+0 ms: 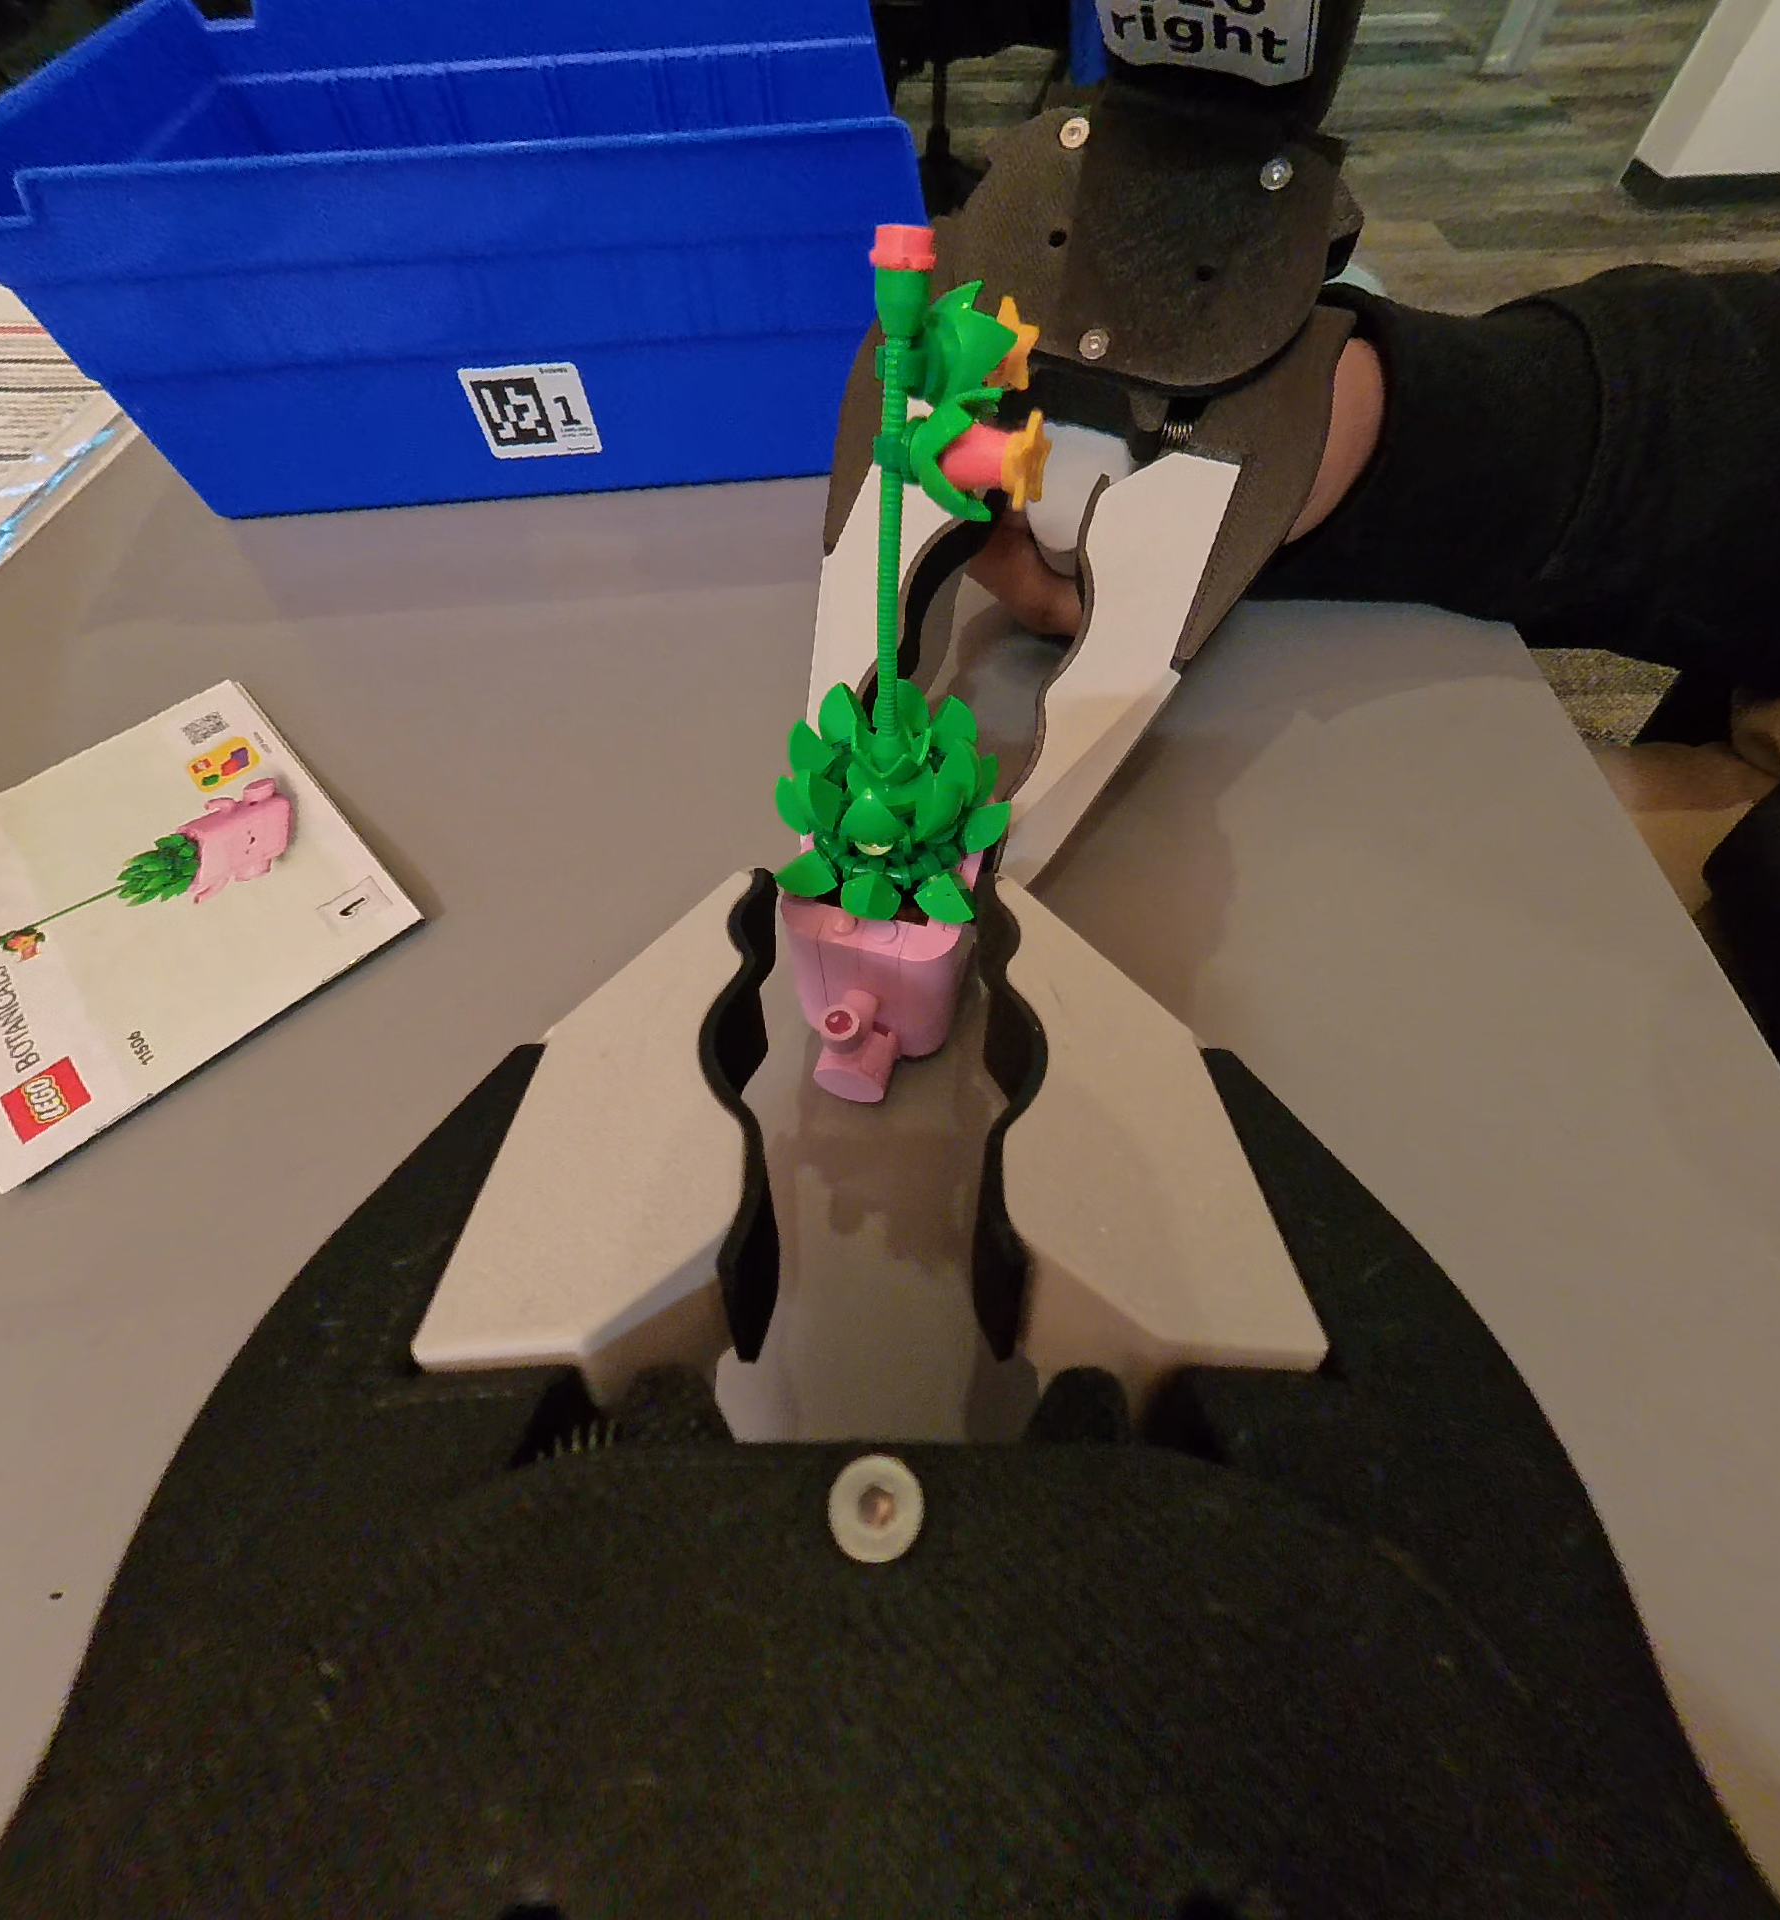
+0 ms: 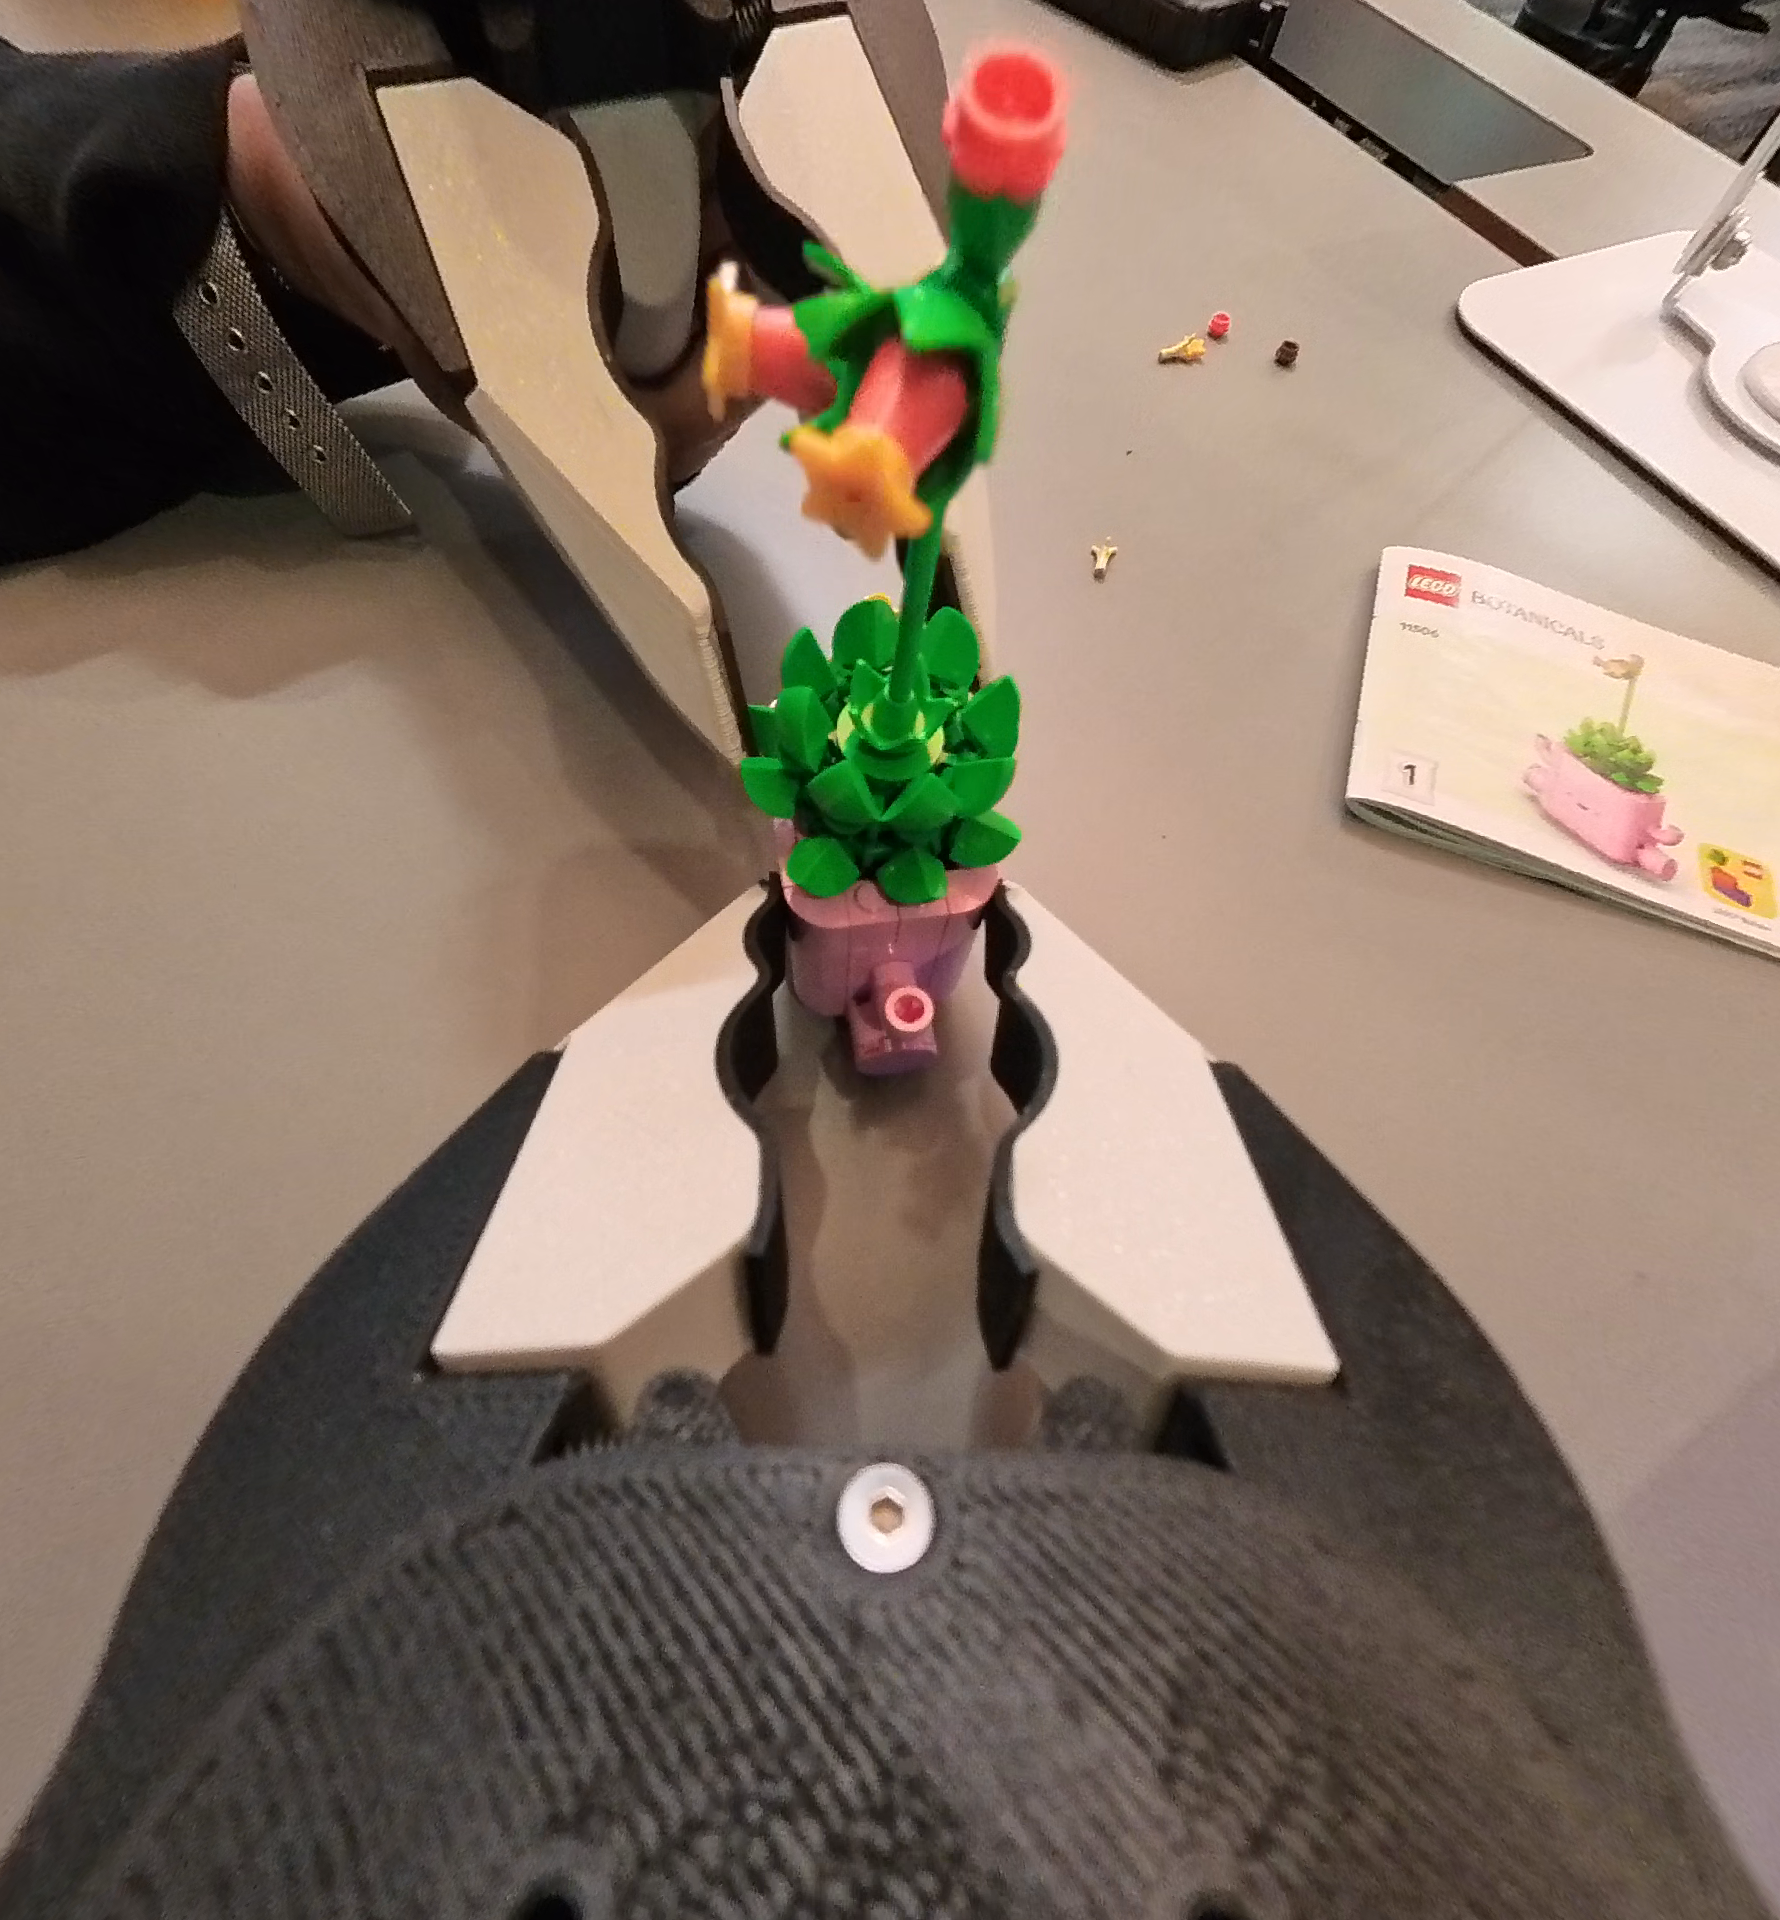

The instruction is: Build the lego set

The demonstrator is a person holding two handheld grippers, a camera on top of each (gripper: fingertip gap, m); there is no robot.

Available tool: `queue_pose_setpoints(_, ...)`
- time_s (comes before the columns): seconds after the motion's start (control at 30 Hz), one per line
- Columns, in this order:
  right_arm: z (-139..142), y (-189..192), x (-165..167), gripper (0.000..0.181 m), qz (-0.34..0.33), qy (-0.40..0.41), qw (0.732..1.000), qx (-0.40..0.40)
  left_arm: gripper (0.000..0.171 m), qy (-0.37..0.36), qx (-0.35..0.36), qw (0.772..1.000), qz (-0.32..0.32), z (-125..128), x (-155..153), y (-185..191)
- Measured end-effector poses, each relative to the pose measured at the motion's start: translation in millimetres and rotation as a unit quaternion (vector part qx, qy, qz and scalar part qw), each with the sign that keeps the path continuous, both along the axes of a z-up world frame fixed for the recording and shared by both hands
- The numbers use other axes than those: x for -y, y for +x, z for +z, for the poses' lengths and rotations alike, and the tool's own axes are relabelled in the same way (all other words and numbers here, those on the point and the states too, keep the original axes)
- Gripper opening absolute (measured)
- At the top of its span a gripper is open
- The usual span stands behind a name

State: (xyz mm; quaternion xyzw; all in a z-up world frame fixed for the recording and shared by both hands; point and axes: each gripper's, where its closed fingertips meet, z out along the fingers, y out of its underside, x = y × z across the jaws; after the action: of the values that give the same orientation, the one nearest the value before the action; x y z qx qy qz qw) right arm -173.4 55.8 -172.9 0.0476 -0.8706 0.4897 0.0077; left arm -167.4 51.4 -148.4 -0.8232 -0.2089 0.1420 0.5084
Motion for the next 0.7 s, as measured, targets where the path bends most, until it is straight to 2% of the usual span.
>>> queue_pose_setpoints(0.07, 0.0, -0.1, 0.1, 0.037, 0.0, 0.0, 1.0, 0.0, 0.038, 0.0, 0.001, 1.0, 0.001, -0.6, 0.0, -0.2)
queue_pose_setpoints(0.1, 0.0, 0.0, 0.2, 0.038, 0.0, 0.0, 1.0, -0.002, 0.043, -0.001, 0.005, 1.0, 0.002, -2.6, -0.1, -0.7)
queue_pose_setpoints(0.17, 0.2, 0.4, 0.2, 0.037, 0.0, -0.001, 1.0, -0.007, 0.064, -0.007, 0.032, 0.999, 0.009, -13.4, -0.7, -2.6)
queue_pose_setpoints(0.23, 0.6, 1.4, 0.1, 0.037, 0.002, -0.003, 1.0, -0.016, 0.071, -0.03, 0.056, 0.998, 0.01, -23.3, -2.1, -3.1)
queue_pose_setpoints(0.37, 0.5, 3.2, 0.1, 0.037, 0.006, -0.003, 1.0, -0.023, 0.066, -0.038, 0.045, 0.998, 0.003, -23.7, -6.8, -1.0)
queue_pose_setpoints(0.47, 0.3, 1.7, 0.1, 0.038, 0.003, -0.001, 1.0, -0.016, 0.044, -0.04, 0.049, 0.998, -0.005, -24.8, -8.9, 1.1)
queue_pose_setpoints(0.57, 0.7, 0.0, 0.1, 0.04, -0.003, -0.002, 1.0, -0.019, 0.041, -0.038, 0.054, 0.998, 0.0, -25.1, -7.1, 0.3)
queue_pose_setpoints(0.7, 1.3, 0.0, 0.1, 0.053, -0.005, -0.005, 1.0, -0.028, 0.037, -0.038, 0.058, 0.998, 0.002, -25.5, -5.0, 0.3)
